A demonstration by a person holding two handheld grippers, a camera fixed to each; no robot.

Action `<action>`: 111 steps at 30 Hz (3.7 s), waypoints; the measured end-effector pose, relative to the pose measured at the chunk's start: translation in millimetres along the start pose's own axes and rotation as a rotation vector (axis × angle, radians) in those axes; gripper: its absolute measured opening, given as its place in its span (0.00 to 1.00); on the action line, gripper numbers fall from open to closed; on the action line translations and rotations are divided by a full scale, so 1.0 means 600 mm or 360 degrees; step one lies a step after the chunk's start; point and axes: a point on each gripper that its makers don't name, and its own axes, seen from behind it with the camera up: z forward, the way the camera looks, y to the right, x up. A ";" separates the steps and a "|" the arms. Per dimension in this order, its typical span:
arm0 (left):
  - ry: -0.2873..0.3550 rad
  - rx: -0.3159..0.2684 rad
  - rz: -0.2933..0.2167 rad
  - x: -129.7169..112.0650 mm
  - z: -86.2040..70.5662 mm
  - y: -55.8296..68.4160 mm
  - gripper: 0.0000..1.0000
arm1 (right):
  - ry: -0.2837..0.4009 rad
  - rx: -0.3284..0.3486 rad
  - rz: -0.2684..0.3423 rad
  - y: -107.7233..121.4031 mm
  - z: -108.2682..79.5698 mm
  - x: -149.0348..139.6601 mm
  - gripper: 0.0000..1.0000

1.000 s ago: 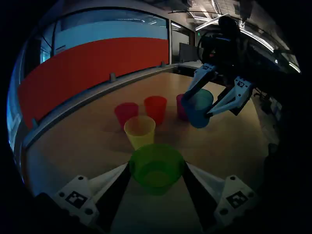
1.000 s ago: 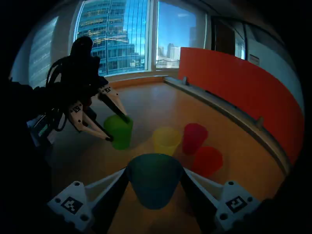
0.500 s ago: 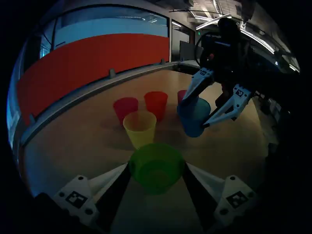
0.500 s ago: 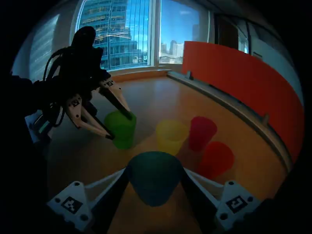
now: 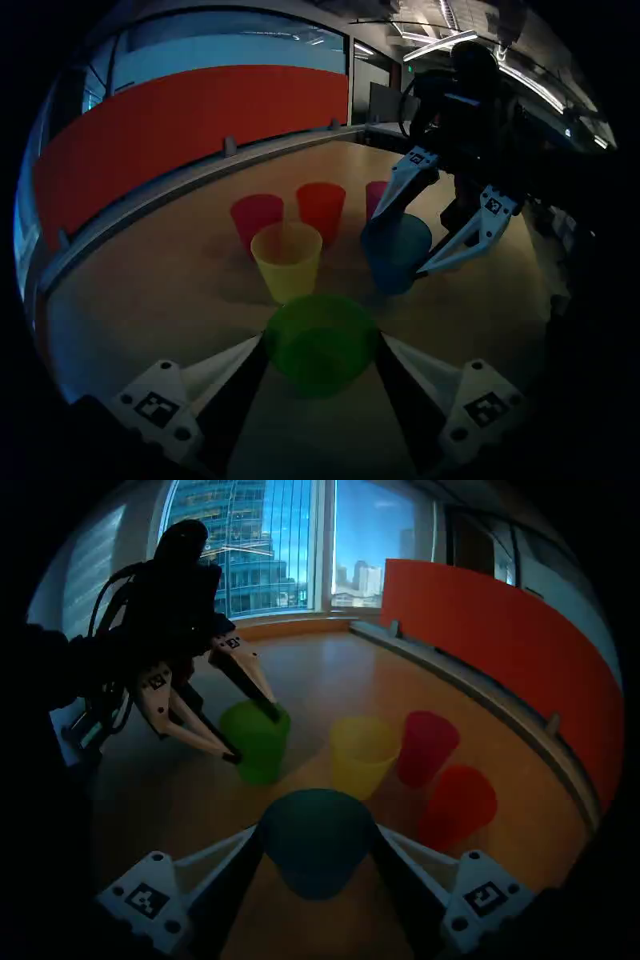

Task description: Pour water

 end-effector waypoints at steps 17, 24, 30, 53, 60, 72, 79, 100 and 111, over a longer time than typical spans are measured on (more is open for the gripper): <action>0.0008 -0.0001 -0.0013 -0.008 0.008 -0.001 0.88 | -0.0012 -0.0005 0.0009 -0.004 0.008 -0.013 0.92; 0.0018 0.0000 -0.0020 -0.009 0.008 -0.001 0.88 | -0.0004 -0.0016 0.0023 -0.003 0.006 -0.015 0.92; 0.0018 0.0010 -0.0015 -0.012 0.007 -0.003 0.88 | -0.0006 -0.0022 0.0027 -0.004 -0.001 -0.022 0.92; 0.0026 0.0033 -0.0020 -0.017 0.001 -0.008 0.97 | -0.0037 -0.0081 0.0063 0.006 -0.014 -0.048 1.00; 0.0011 0.0053 -0.0007 -0.024 -0.010 -0.013 0.97 | -0.0037 -0.0080 0.0077 0.005 -0.024 -0.049 1.00; 0.0004 0.0114 -0.0034 -0.040 -0.041 -0.020 0.97 | -0.0039 -0.0141 0.0041 0.003 -0.059 -0.065 1.00; 0.0014 0.0142 -0.0060 -0.045 -0.065 -0.014 0.97 | -0.0015 -0.0176 0.0066 -0.009 -0.090 -0.073 1.00; 0.0319 0.0438 -0.0151 0.000 -0.144 -0.050 0.97 | 0.0162 -0.0438 0.0238 -0.003 -0.188 -0.093 1.00; 0.0536 0.0607 -0.0262 0.029 -0.200 -0.084 0.98 | 0.0293 -0.0617 0.0335 0.021 -0.233 -0.094 1.00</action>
